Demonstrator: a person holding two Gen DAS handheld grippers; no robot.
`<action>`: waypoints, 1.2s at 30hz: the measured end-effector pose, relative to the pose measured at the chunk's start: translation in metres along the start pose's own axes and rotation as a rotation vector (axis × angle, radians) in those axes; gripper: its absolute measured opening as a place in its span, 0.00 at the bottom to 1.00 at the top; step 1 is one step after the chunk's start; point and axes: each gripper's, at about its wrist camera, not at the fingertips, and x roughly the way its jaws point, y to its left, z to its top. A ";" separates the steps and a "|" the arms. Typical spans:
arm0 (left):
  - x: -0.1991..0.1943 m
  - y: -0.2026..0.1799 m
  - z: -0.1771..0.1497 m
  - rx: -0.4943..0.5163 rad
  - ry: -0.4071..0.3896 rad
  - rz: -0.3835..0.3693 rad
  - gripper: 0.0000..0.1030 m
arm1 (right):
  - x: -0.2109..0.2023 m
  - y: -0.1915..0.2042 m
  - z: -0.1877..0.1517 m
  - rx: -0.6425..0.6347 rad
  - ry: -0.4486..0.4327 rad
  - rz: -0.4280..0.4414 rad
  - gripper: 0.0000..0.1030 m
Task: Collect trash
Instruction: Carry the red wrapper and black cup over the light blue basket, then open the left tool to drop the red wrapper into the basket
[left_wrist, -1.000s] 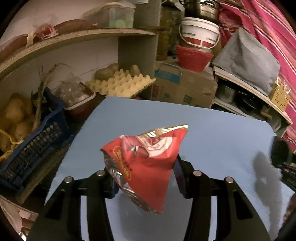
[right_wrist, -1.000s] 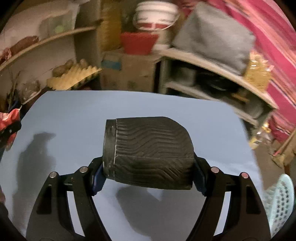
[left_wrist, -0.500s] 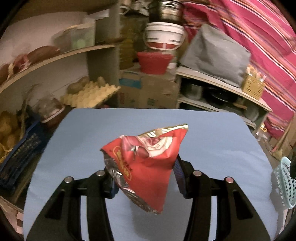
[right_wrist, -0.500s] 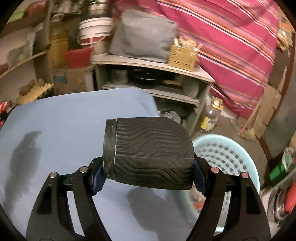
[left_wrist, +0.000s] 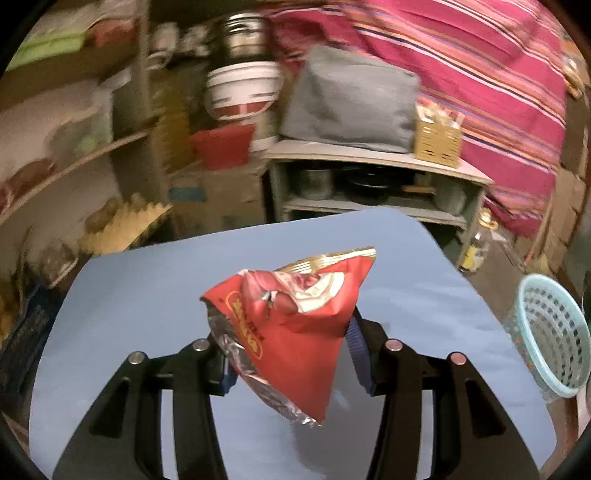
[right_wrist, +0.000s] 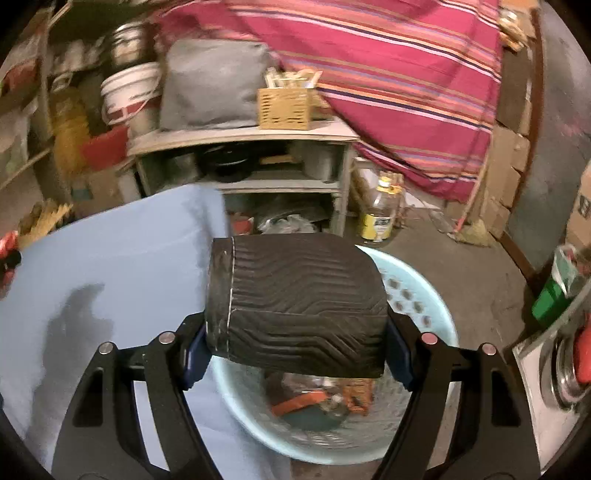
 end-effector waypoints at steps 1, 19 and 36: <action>0.000 -0.011 0.000 0.015 0.000 -0.010 0.47 | -0.002 -0.010 0.000 0.019 -0.007 -0.003 0.73; 0.004 -0.243 0.000 0.157 0.033 -0.323 0.48 | -0.010 -0.120 -0.013 0.185 -0.026 -0.033 0.73; 0.029 -0.308 -0.013 0.210 0.049 -0.383 0.77 | 0.001 -0.138 -0.015 0.229 -0.014 -0.031 0.73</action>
